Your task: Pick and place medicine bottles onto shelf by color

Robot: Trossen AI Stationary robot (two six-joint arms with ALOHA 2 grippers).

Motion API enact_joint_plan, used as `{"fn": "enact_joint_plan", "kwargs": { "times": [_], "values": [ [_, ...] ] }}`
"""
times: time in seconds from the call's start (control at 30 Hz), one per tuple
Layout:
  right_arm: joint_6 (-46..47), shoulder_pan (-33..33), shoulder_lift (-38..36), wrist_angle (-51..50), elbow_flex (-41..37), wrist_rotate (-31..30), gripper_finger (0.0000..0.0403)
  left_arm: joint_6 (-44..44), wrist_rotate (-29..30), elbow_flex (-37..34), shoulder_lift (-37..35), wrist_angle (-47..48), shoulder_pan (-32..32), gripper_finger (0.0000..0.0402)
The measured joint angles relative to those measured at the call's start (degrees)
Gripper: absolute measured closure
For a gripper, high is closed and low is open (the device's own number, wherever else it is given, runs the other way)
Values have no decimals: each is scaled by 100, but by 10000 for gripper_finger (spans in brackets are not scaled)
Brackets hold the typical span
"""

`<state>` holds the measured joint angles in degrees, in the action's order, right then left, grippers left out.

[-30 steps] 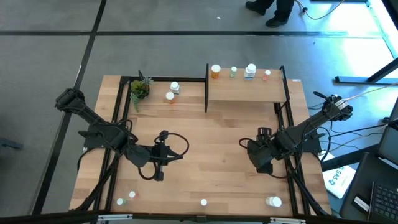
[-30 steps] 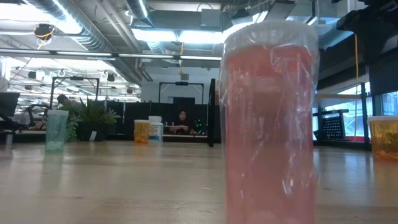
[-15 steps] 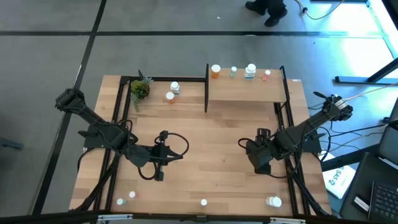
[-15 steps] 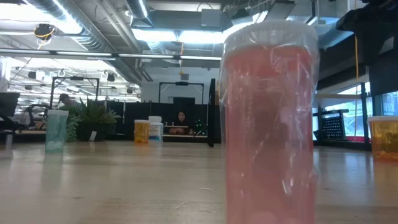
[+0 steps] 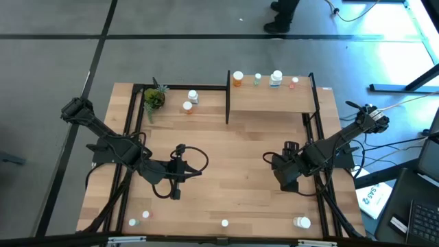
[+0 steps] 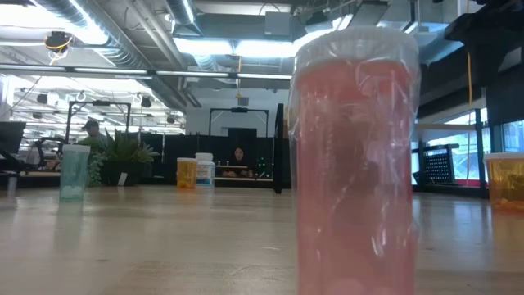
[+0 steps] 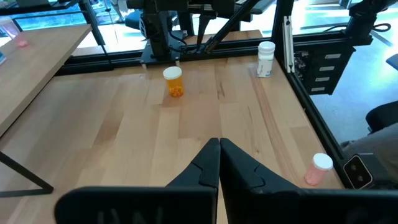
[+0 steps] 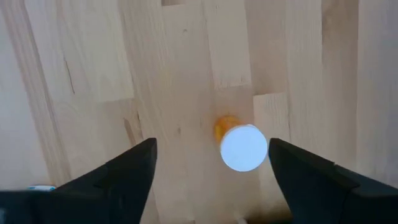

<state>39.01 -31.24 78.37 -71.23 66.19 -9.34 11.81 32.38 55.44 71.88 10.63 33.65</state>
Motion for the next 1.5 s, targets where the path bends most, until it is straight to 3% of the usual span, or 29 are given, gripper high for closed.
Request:
{"fn": "enact_joint_plan", "kwargs": {
  "times": [0.13, 0.43, 0.67, 1.5],
  "values": [
    [-26, 0, 0, 4, 0, -29, 70, 0, 0, 0, 0, 0, 0, 401],
    [587, -11, 69, -278, -43, -162, 66, 0, -2, 0, 0, 0, 0, 401],
    [809, -11, 74, 127, -779, -125, 66, 0, -2, 0, 2, 2, 0, 401],
    [429, 26, 74, 1079, -1812, -472, 66, 0, -2, 0, 2, 2, 2, 401]
  ]
}}
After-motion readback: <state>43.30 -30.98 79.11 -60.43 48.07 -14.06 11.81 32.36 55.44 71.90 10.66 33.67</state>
